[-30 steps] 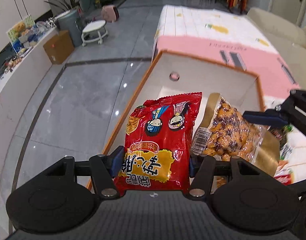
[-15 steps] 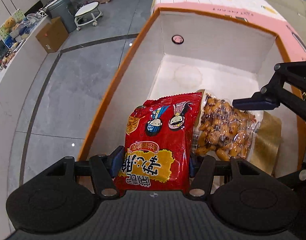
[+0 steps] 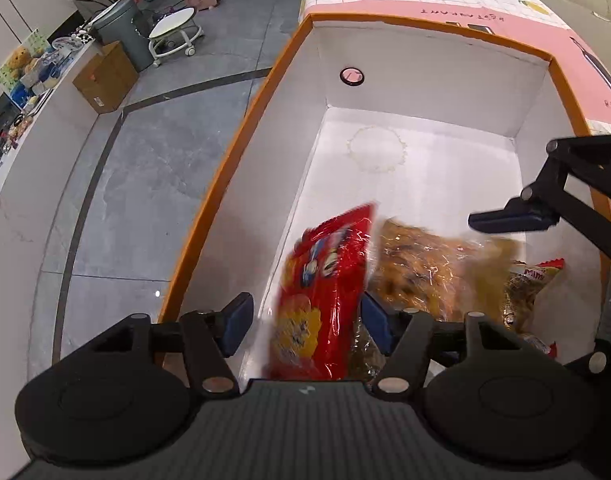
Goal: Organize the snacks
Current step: 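Carry both bags over the orange box and open both tools to drop them, then move both tools back to the table and lower the left tool onto the red-labelled meat snack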
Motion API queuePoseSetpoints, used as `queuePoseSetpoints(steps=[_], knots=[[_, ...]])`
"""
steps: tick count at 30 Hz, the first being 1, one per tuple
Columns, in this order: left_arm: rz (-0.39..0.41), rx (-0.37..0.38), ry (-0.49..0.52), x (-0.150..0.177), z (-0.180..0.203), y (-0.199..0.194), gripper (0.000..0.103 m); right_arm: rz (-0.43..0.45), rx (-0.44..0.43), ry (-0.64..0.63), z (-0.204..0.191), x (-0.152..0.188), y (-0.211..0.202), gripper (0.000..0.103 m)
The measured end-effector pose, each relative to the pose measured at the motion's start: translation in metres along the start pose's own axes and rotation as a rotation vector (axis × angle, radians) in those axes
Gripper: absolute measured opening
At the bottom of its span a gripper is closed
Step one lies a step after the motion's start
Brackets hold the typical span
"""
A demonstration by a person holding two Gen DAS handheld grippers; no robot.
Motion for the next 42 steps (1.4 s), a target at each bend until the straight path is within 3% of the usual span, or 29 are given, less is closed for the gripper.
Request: queuePoseSetpoints(steps=[5, 13, 22, 27, 31, 37, 42], knots=[[0.035, -0.021, 0.002, 0.001, -0.002, -0.015, 0.082, 0.016, 0.025, 0.008, 0.001, 0.001, -0.007, 0.082], [0.124, -0.011, -0.066, 0.006, -0.005, -0.050, 0.082, 0.093, 0.063, 0.036, 0.006, 0.007, -0.039, 0.084], [0.256, -0.016, -0.163, 0.020, -0.004, -0.098, 0.082, 0.248, 0.087, 0.145, 0.013, 0.028, -0.094, 0.086], [0.337, -0.026, -0.176, 0.034, 0.009, -0.125, 0.082, 0.341, 0.103, 0.233, 0.012, 0.054, -0.122, 0.086], [0.374, 0.018, -0.172, 0.047, 0.027, -0.138, 0.082, 0.395, 0.127, 0.318, 0.014, 0.079, -0.139, 0.087], [0.403, 0.083, -0.169, 0.063, 0.057, -0.146, 0.082, 0.437, 0.180, 0.446, 0.018, 0.125, -0.155, 0.089], [0.394, 0.144, -0.153, 0.078, 0.084, -0.138, 0.082, 0.423, 0.203, 0.538, 0.018, 0.169, -0.155, 0.092]])
Point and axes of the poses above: each gripper's, at about its wrist camera, not at the fingertips, and y roughly the way its jaws point, z to its right, x to its underside, the point moved 6 cm from there along y, roughly the way its jaws point, and after that the axes turned 12 degrees about -z, right-handed, at the moved point
